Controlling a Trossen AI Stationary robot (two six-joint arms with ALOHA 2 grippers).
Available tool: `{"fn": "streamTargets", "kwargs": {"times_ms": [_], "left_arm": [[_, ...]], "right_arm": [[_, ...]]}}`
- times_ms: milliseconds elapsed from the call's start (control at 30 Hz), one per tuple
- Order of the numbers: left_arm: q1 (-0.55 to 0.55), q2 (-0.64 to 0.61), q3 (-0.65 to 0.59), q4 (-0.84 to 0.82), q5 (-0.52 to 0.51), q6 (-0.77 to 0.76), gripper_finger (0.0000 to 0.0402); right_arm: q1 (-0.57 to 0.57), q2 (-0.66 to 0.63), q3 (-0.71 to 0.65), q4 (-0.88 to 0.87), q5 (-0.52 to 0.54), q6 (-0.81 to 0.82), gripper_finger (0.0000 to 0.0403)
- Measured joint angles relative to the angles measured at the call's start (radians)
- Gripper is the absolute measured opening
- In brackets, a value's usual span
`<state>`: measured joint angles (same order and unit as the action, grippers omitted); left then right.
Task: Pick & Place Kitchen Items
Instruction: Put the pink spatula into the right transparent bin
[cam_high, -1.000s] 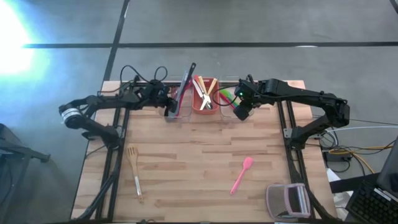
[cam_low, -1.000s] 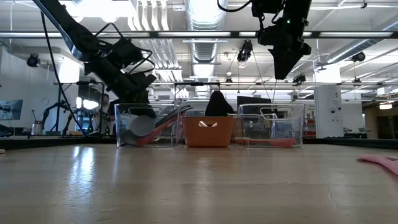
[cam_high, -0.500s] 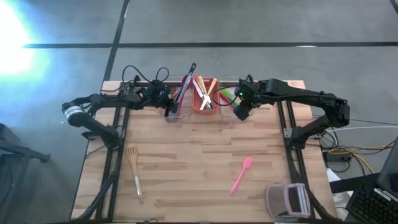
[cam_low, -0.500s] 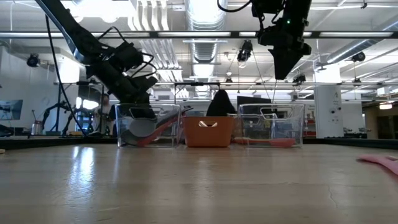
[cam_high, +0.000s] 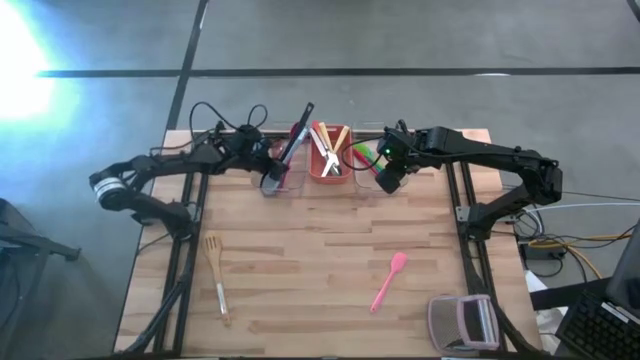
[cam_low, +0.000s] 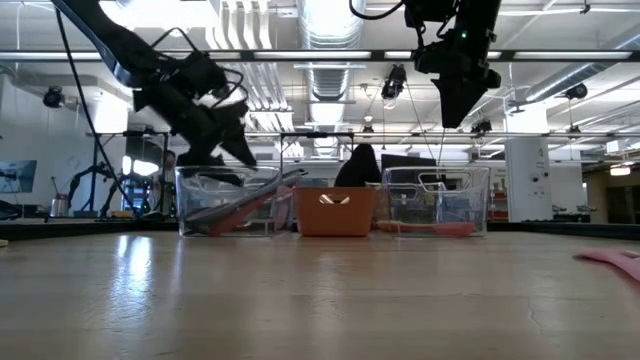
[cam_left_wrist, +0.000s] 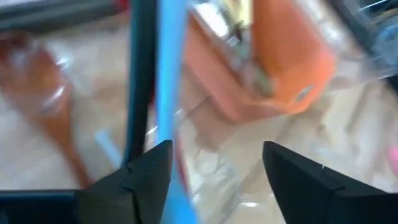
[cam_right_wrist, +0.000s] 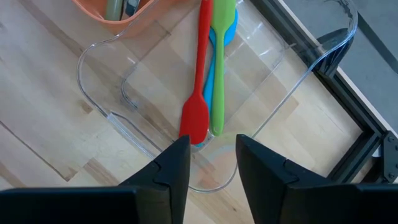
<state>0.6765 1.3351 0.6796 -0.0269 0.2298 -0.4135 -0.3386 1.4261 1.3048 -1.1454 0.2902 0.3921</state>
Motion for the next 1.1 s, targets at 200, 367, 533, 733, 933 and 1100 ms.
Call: {"fn": "streamTargets", "kwargs": {"times_ms": [200, 367, 533, 733, 933, 1100], "left_arm": [[0.0, -0.085, 0.032, -0.003, 0.107, 0.001, 0.0266], [-0.002, -0.197, 0.054, 0.0, 0.169, 0.008, 0.0263], [-0.021, -0.358, 0.035, 0.004, 0.173, 0.022, 0.0263], [-0.067, -0.536, -0.042, 0.031, 0.147, 0.032, 0.0263], [-0.159, -0.655, -0.206, 0.219, 0.082, 0.031, 0.0263], [-0.221, -0.692, -0.383, 0.509, 0.083, 0.003, 0.0263]], "right_arm": [[0.0, 0.0, 0.0, -0.001, 0.0, 0.0, 0.012], [0.0, 0.0, 0.0, -0.002, 0.0, 0.0, 0.0128], [0.0, 0.0, 0.0, -0.011, -0.002, -0.003, 0.0134], [0.0, 0.0, 0.0, -0.028, -0.002, -0.002, 0.0129], [0.001, 0.0, 0.0, -0.028, -0.072, 0.043, 0.0123], [0.048, 0.0, 0.0, -0.041, -0.164, 0.117, 0.0123]]}}
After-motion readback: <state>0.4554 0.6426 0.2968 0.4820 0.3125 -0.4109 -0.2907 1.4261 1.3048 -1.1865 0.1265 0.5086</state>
